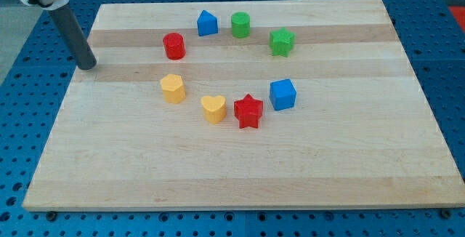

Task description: Move the arm towards the top of the board

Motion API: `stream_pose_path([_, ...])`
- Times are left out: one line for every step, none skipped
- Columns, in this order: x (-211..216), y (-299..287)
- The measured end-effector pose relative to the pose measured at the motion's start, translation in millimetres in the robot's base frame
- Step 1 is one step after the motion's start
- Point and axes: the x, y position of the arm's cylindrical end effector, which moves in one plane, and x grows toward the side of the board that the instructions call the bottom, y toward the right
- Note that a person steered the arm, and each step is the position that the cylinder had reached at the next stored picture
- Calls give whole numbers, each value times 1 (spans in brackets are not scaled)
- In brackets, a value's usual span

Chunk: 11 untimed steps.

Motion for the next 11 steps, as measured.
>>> stream_pose_path([-12, 6])
stream_pose_path([-66, 26])
stream_pose_path([-71, 28])
stream_pose_path([-77, 33])
stream_pose_path([-77, 33])
stream_pose_path([-84, 33])
stream_pose_path([-98, 33])
stream_pose_path([-106, 33])
stream_pose_path([-129, 33])
stream_pose_path([-154, 33])
stream_pose_path([-165, 33])
